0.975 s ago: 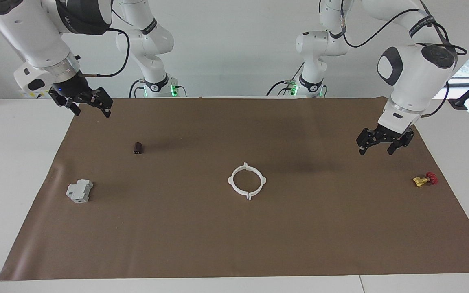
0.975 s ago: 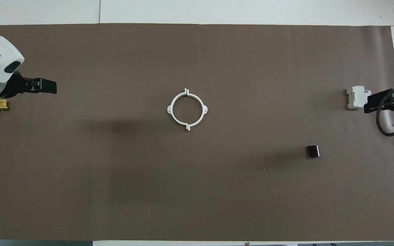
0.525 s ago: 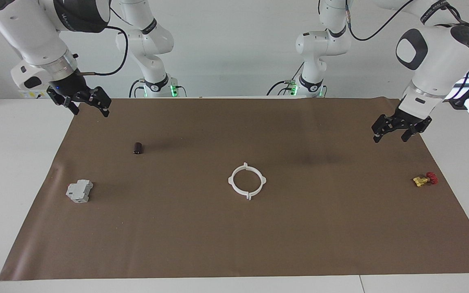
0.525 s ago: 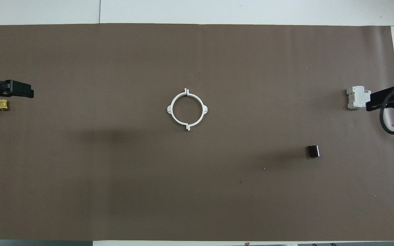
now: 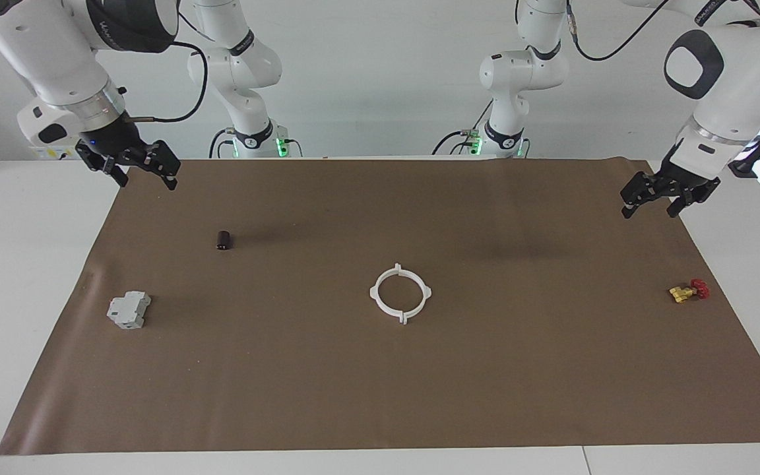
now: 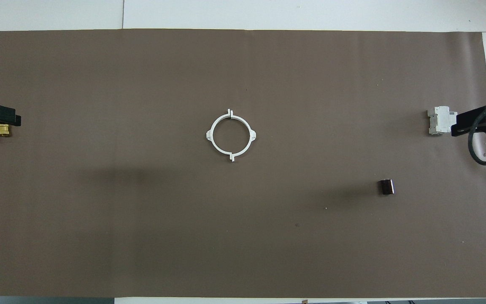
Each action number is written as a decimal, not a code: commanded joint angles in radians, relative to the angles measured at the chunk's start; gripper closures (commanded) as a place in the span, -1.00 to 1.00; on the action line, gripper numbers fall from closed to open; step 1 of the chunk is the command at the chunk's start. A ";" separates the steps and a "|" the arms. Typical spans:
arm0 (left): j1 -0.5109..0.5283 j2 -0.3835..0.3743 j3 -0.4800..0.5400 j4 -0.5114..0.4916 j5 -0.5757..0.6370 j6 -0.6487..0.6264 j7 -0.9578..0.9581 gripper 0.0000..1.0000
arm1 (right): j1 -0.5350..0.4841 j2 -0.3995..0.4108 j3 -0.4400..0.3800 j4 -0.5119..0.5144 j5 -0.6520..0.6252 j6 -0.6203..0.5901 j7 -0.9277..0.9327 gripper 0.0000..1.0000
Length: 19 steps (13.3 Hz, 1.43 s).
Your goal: Assemble drain pipe with both arms
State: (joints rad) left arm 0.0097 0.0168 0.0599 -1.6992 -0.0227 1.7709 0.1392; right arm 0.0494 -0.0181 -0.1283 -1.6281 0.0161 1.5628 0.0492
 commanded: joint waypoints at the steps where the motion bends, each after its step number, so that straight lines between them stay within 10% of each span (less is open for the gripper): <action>1: 0.006 -0.003 -0.002 0.030 -0.016 -0.053 0.017 -1.00 | -0.005 0.007 0.004 0.017 0.015 -0.015 -0.011 -1.00; 19: -0.008 -0.044 -0.011 0.027 0.038 -0.139 -0.081 -1.00 | -0.003 0.007 0.009 0.019 0.015 -0.015 -0.011 -1.00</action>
State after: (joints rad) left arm 0.0071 -0.0117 0.0527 -1.6636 -0.0151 1.6306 0.0738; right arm 0.0507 -0.0178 -0.1242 -1.6252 0.0170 1.5628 0.0491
